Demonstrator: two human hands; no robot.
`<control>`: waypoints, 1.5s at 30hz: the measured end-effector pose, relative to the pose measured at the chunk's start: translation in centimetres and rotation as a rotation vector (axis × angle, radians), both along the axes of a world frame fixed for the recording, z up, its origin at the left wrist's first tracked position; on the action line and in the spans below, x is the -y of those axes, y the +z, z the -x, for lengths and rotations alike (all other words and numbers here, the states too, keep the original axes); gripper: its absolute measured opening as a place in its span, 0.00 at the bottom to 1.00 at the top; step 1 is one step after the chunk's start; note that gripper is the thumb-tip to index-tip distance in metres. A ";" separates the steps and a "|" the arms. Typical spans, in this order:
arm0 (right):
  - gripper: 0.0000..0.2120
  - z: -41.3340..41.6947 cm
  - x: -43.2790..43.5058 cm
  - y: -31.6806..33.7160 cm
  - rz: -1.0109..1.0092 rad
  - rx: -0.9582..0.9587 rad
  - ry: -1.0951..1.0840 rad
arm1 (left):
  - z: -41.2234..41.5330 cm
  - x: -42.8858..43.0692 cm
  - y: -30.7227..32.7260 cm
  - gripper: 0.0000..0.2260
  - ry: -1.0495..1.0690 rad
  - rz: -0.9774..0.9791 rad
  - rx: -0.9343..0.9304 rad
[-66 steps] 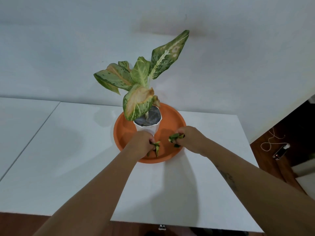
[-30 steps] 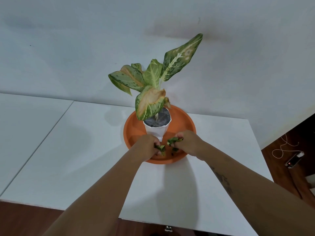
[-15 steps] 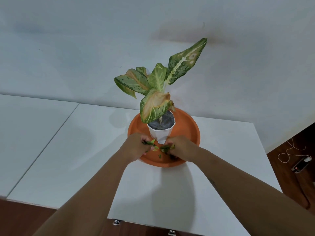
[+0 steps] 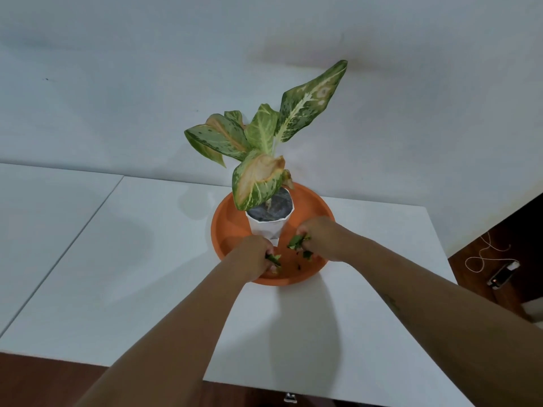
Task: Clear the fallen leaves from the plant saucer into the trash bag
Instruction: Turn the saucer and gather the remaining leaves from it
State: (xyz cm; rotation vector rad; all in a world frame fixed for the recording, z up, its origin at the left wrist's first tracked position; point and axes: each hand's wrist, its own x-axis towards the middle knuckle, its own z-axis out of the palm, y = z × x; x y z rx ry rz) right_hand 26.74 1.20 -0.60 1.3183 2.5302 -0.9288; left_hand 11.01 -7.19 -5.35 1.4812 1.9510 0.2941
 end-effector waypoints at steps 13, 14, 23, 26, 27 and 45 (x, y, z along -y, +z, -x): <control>0.07 1.2 0.3 -0.6 0.171 -0.019 -0.051 | 4.0 1.2 1.8 0.06 0.330 -0.154 0.424; 0.05 0.7 0.0 -0.1 0.158 -0.067 -0.094 | 4.0 1.3 1.8 0.06 0.372 -0.164 0.507; 0.10 -0.6 -0.5 1.7 0.149 -0.170 -0.181 | 2.1 1.0 0.5 0.06 0.202 -0.030 0.210; 0.12 -0.2 -0.4 1.3 0.098 -0.102 -0.112 | 0.7 0.5 0.5 0.05 0.068 0.035 0.016; 0.14 0.1 -0.4 1.0 0.080 -0.088 -0.089 | 0.6 0.4 0.6 0.04 0.029 0.037 -0.028; 0.07 0.0 -1.1 0.0 0.049 -0.153 -0.054 | 4.9 1.3 1.6 0.08 0.298 -0.149 0.346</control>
